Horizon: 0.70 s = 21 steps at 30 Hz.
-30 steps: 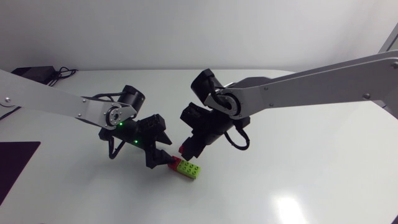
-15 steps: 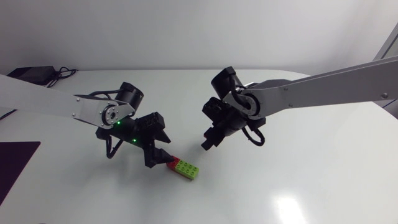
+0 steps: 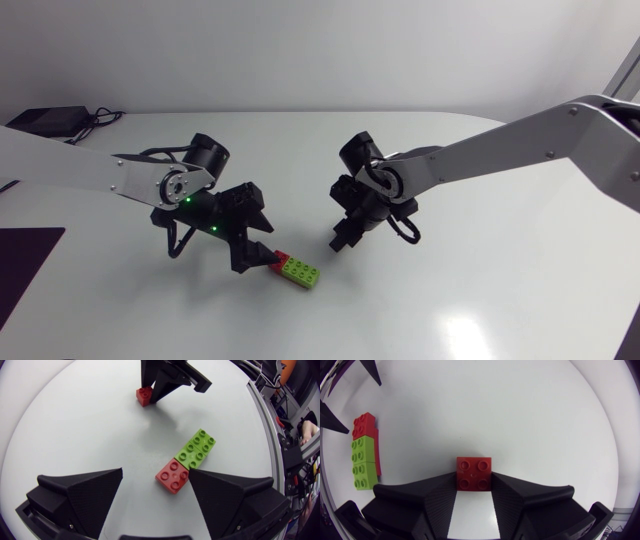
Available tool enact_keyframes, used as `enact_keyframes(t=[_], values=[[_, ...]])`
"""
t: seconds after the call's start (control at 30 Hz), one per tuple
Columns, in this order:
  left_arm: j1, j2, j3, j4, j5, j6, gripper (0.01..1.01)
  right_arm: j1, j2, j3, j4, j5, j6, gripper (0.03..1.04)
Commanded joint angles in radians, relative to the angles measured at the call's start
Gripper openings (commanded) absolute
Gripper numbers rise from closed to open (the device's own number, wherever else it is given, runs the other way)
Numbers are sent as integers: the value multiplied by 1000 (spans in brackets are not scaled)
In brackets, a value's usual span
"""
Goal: Separate the duplo bricks
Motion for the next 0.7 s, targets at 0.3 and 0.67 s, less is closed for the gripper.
enact_keyframes(t=[0.3,0.67], values=[[-13,-18,-17,-7,-14,-13,918,5,-124,-51,-23,-36,-14,997],[-33,-3,-19,-7,-17,-16,918,179,-225,-142,-25,-89,-12,995]])
